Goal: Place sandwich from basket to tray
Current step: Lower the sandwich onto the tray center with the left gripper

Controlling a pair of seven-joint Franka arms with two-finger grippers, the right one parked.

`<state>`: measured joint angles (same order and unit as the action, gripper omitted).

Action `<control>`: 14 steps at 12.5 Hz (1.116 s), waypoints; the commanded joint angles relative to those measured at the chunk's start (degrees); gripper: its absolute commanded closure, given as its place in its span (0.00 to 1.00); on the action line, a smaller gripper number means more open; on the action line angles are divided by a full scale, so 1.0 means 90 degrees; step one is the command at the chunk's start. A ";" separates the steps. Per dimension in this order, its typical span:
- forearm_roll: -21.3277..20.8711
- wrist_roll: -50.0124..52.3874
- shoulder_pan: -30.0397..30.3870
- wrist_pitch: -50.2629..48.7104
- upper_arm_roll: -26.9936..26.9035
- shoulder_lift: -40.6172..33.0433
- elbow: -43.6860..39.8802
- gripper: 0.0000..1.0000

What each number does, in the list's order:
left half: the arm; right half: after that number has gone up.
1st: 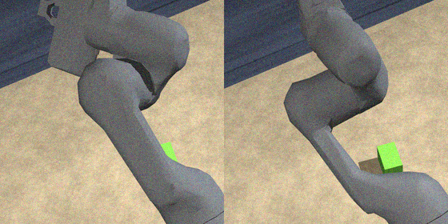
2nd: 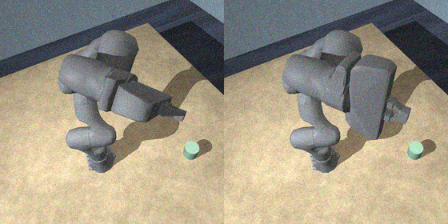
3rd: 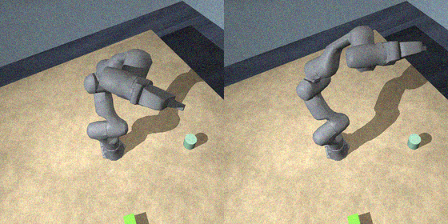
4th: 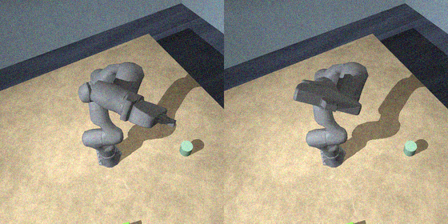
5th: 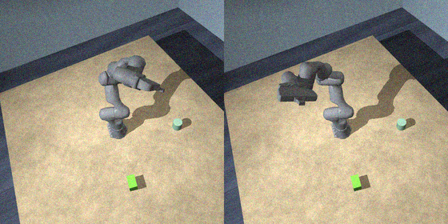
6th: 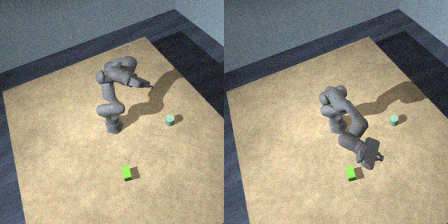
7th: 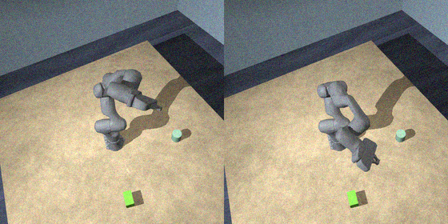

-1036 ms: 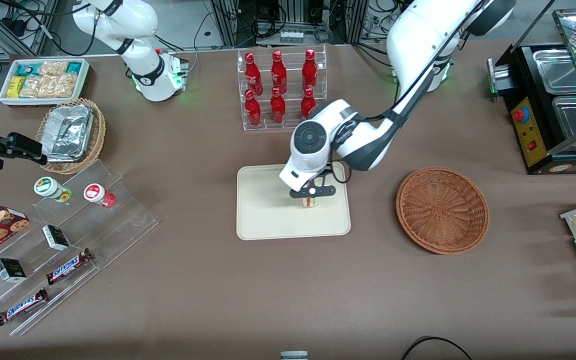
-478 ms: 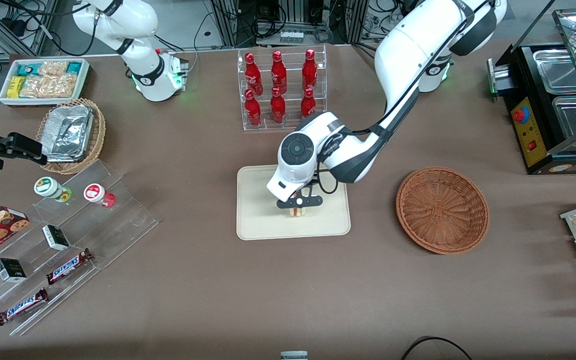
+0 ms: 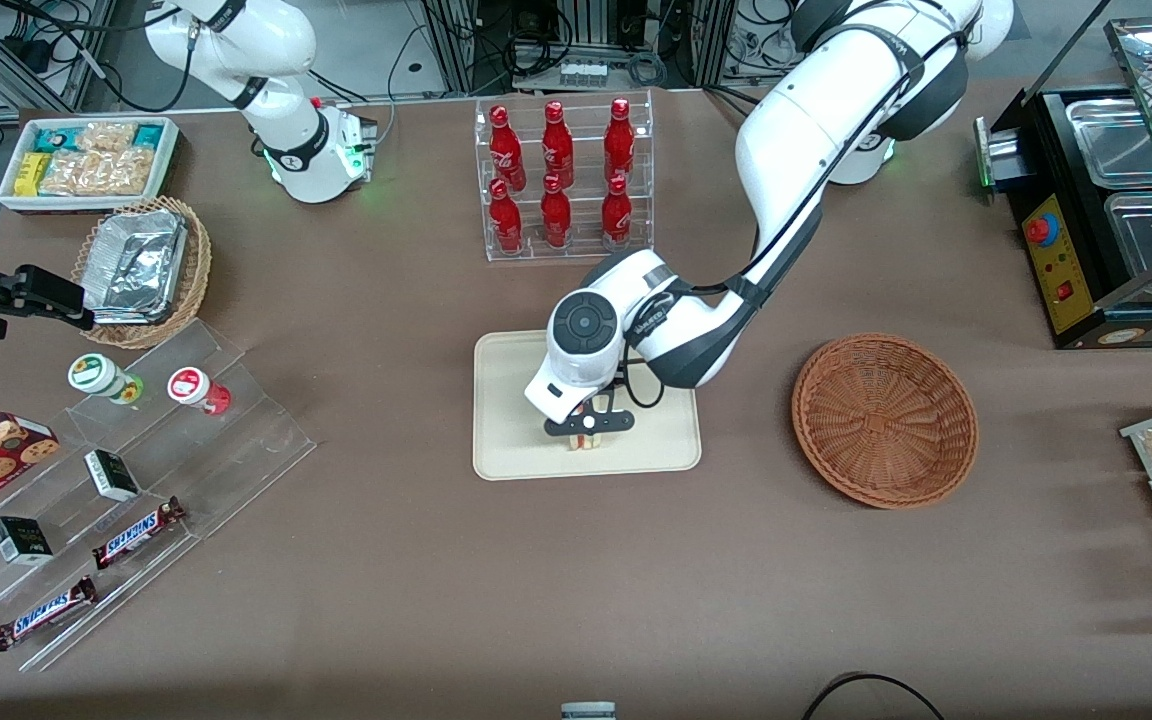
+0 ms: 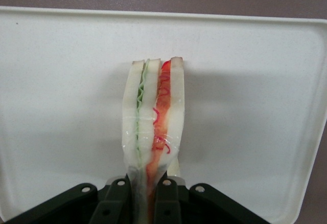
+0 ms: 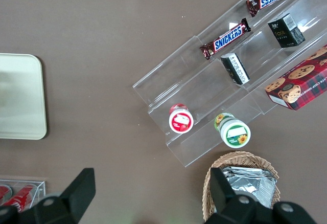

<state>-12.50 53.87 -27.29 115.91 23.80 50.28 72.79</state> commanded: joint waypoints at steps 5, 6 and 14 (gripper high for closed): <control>-0.0134 0.0303 -0.0152 -0.0008 -0.0067 0.0194 -0.0217 1.00; -0.0134 0.0293 -0.0152 -0.0008 -0.0067 0.0194 -0.0207 0.97; -0.0203 0.0255 -0.0132 -0.0280 -0.0047 -0.0244 -0.0246 0.00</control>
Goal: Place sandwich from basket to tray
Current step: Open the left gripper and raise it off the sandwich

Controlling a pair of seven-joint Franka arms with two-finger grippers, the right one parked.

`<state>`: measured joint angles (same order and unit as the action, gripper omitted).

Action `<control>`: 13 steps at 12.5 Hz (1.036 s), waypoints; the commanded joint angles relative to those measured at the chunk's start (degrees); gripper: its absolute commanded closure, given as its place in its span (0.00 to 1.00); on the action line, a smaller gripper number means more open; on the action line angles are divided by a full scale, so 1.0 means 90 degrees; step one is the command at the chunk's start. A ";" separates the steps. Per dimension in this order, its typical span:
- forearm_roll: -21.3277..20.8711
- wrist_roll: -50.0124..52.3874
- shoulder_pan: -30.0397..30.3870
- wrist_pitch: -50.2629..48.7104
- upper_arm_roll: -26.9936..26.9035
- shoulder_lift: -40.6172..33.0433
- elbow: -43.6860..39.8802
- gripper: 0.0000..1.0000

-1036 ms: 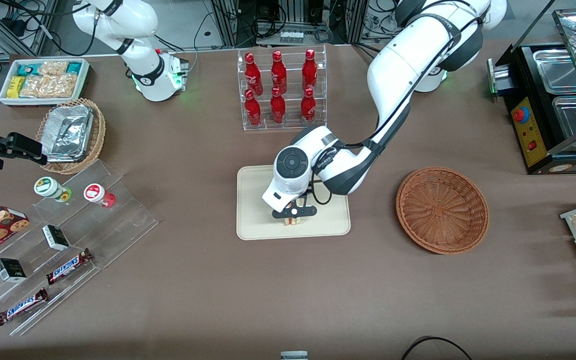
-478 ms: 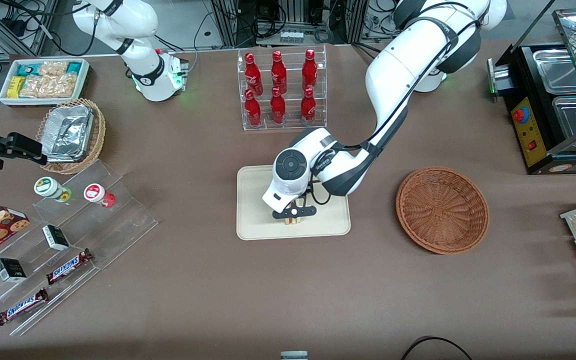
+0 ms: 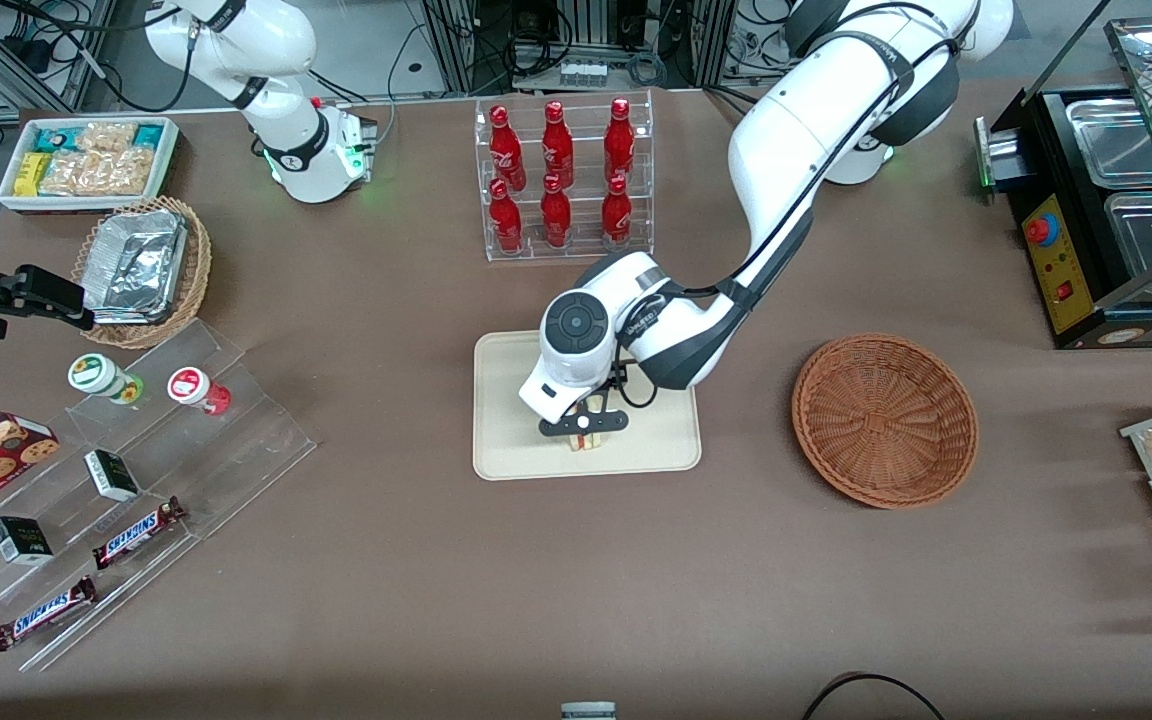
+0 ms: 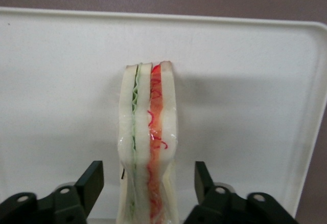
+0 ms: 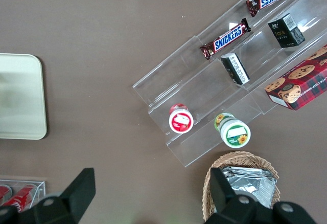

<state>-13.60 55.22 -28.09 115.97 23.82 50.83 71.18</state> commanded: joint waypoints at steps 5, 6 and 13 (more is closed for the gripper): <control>-0.0032 -0.0760 0.0444 -0.1146 -0.0040 -0.1076 -0.0057 0.00; -0.0003 -0.1276 0.0717 -0.1293 0.0009 -0.1183 0.0001 0.00; 0.0242 -0.3487 0.1997 -0.1626 -0.0030 -0.2813 0.1785 0.00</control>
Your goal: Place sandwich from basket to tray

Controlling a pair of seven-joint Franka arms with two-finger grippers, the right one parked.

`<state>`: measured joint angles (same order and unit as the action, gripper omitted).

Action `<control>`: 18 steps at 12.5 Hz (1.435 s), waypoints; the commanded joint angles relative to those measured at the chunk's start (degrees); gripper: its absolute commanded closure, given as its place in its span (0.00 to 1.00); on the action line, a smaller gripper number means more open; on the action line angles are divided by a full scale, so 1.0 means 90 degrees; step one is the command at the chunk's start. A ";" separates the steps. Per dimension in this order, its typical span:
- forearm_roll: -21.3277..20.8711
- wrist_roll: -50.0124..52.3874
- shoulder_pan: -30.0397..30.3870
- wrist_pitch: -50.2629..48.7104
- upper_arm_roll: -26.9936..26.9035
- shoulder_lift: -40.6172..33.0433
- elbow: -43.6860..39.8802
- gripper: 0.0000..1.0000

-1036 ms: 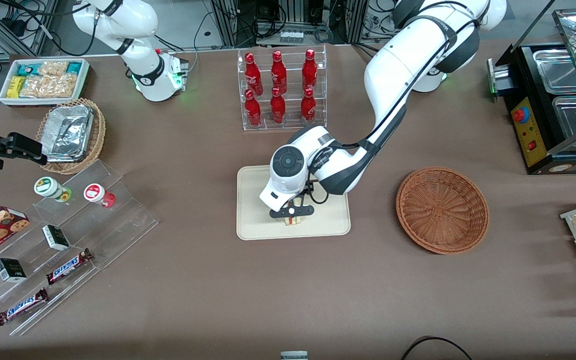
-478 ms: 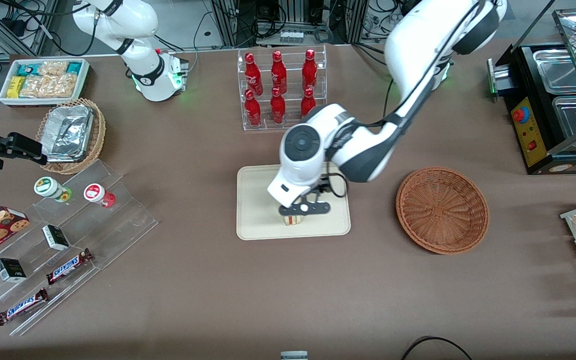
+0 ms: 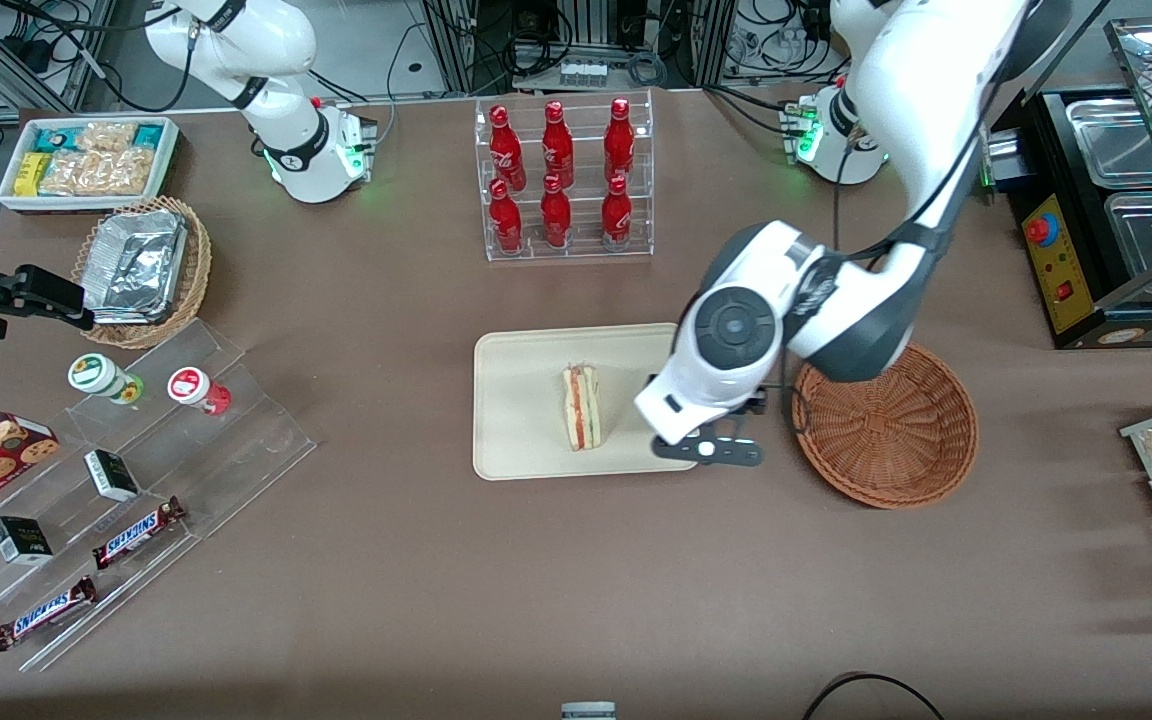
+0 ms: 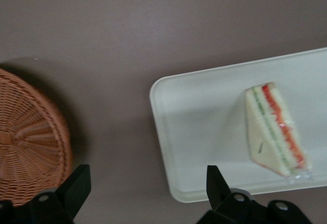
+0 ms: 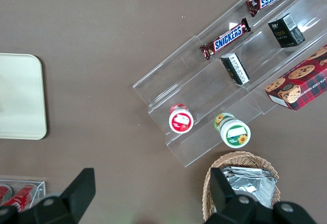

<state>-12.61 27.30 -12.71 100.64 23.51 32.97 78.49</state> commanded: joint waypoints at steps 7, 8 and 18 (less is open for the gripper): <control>0.0200 -0.0738 0.0973 0.0127 0.0014 -0.1485 0.1484 0.00; 0.0200 -0.0738 0.0973 0.0088 -0.0005 -0.1534 0.1475 0.00; 0.1118 -0.2574 0.0994 -0.1512 -0.1341 -0.3242 0.1934 0.00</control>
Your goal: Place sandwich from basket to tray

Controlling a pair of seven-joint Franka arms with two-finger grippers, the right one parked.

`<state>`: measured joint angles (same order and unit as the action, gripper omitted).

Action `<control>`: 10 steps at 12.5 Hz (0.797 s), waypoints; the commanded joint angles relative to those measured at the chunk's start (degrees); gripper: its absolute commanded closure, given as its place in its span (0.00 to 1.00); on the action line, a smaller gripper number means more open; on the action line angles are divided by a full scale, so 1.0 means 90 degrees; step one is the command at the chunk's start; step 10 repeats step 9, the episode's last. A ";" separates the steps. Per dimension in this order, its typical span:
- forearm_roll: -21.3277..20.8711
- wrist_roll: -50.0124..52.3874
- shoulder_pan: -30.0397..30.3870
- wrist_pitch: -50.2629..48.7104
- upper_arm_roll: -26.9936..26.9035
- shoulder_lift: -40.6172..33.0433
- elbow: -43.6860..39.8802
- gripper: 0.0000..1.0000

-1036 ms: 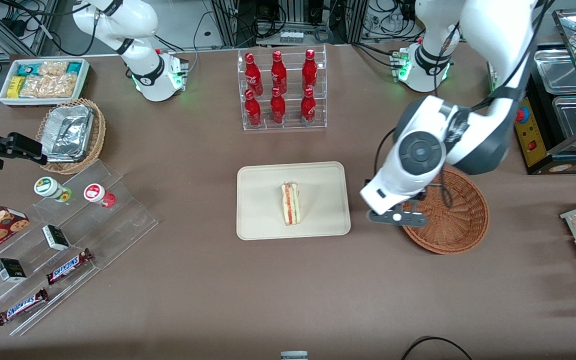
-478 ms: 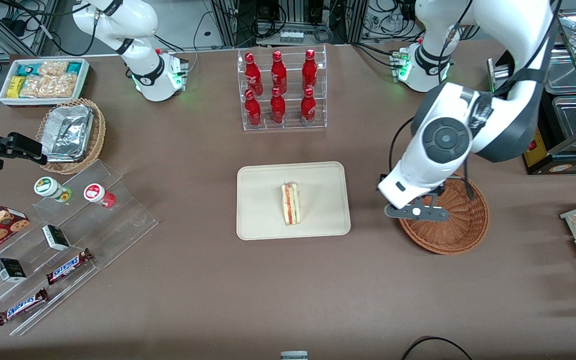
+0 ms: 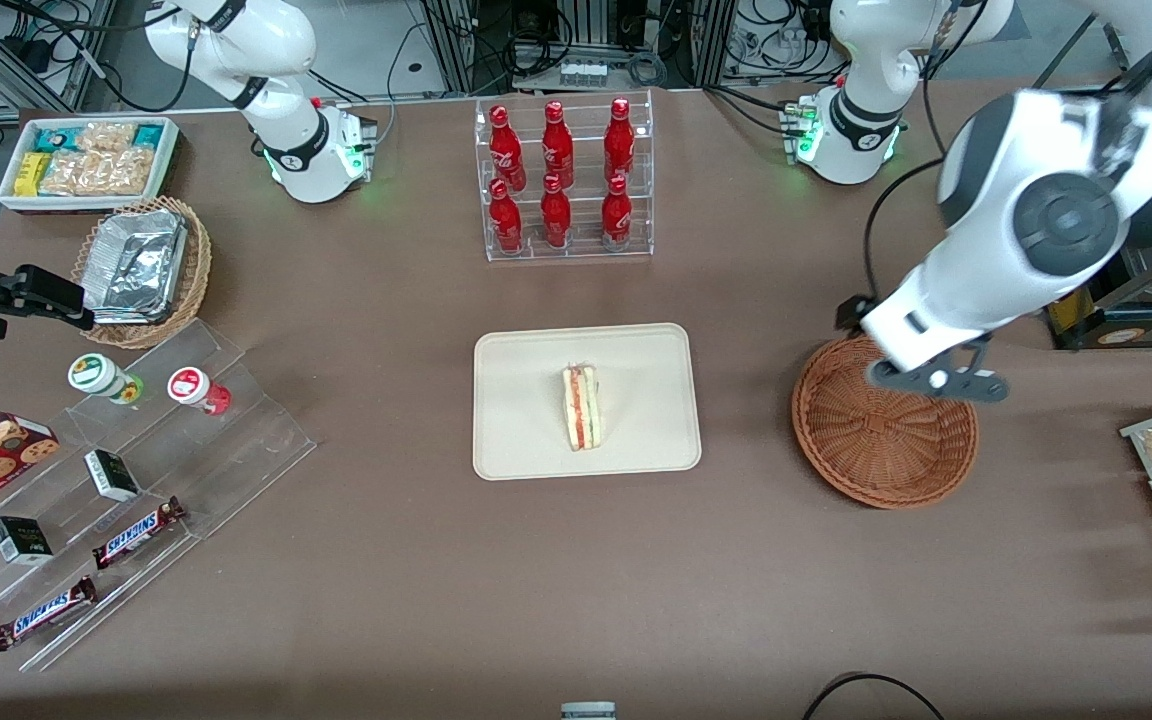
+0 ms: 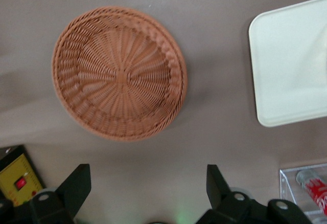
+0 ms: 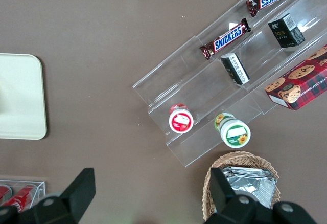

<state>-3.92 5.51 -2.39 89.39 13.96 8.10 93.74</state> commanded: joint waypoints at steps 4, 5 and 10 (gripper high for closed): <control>0.0152 -0.0259 -0.0281 -0.0956 -0.0710 -0.0948 0.0238 0.00; 0.0152 -0.0444 -0.0339 -0.1093 -0.0837 -0.1006 0.0238 0.00; 0.0289 -0.0651 -0.0379 -0.1436 -0.1229 -0.1222 0.0150 0.00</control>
